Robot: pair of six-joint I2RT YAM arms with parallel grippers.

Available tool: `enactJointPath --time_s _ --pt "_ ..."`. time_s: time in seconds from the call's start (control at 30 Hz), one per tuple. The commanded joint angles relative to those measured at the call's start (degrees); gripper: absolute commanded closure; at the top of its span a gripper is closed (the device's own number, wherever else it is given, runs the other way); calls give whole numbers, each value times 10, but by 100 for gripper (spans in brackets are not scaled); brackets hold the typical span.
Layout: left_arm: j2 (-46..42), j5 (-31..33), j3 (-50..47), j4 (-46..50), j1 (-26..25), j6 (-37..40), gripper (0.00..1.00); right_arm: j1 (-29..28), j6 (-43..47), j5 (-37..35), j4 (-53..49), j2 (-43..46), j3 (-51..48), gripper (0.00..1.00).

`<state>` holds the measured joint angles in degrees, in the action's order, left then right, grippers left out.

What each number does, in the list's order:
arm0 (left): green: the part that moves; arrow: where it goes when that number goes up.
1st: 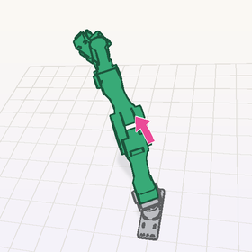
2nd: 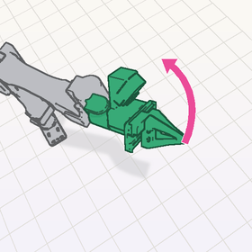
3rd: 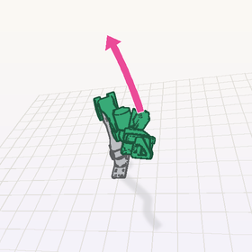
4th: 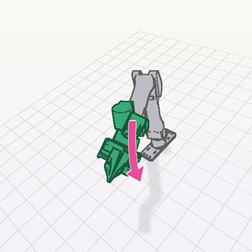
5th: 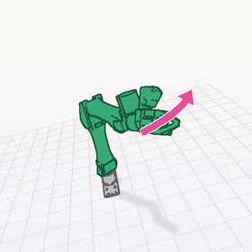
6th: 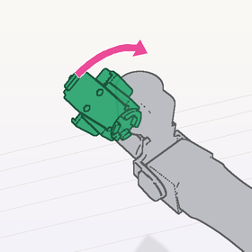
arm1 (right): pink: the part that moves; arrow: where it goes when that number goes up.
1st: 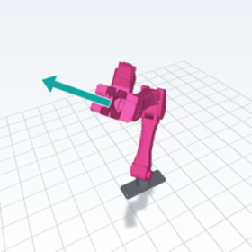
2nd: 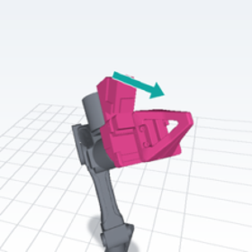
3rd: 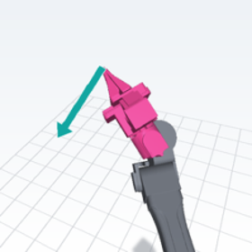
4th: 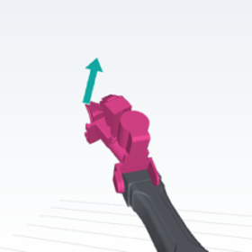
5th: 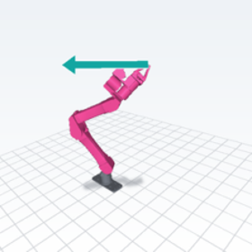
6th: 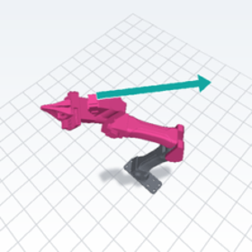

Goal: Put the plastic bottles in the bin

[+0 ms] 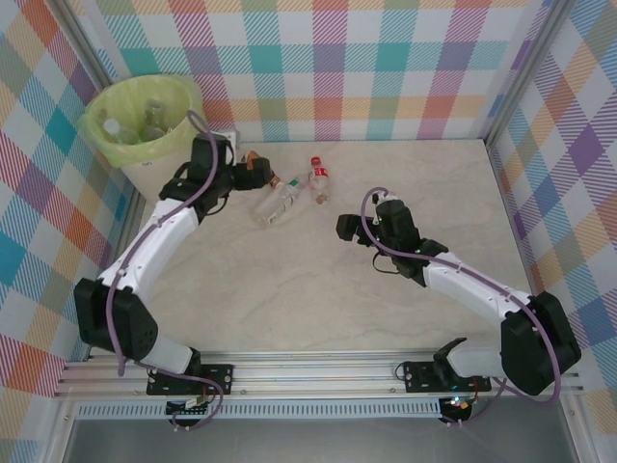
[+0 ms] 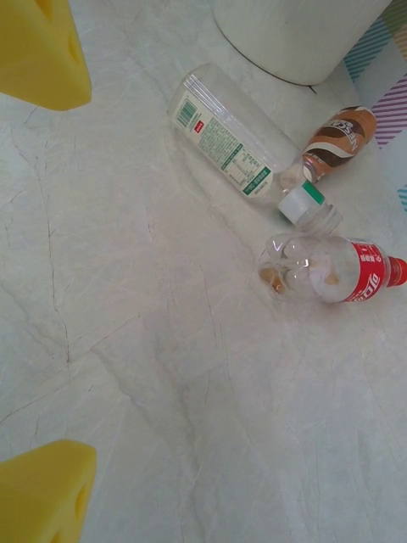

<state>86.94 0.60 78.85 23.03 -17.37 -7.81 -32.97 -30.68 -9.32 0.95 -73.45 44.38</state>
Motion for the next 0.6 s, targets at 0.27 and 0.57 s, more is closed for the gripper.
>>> enactJointPath --time_s 0.27,0.57 --pt "169 7 27 51 -10 111 0 3 4 -5 -2 14 6 0" --pt "267 0 61 33 -10 143 0 3 2 -11 -7 28 1 0"
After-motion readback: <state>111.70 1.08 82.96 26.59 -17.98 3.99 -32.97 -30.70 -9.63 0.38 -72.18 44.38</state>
